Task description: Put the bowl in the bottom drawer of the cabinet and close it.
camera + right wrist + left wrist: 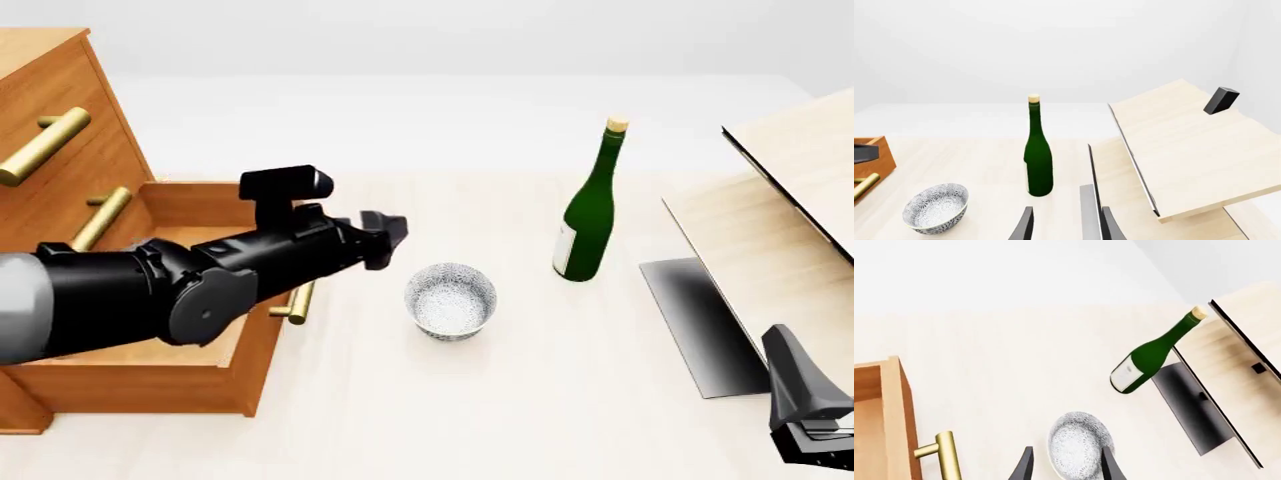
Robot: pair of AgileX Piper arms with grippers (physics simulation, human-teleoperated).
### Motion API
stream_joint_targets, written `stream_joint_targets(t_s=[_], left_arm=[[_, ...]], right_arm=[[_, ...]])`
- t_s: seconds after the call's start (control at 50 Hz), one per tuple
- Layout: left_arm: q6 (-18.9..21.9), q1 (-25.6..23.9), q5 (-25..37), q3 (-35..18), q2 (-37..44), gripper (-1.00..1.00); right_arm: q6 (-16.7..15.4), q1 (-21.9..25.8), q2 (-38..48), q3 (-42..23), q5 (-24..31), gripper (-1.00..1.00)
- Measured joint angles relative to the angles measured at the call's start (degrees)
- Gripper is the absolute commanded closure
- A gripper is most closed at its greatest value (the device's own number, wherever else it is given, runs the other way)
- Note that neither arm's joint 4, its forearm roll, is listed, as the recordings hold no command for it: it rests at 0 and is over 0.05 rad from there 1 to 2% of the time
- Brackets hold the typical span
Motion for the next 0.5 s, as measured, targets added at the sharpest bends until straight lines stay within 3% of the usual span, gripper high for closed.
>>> stream_joint_targets(t_s=[0.5], left_arm=[[-1.8, -0.7, -1.8, -2.2, 7.3, -1.0]], right_arm=[[0.0, 0.0, 0.0, 0.0, 0.0, -1.0]])
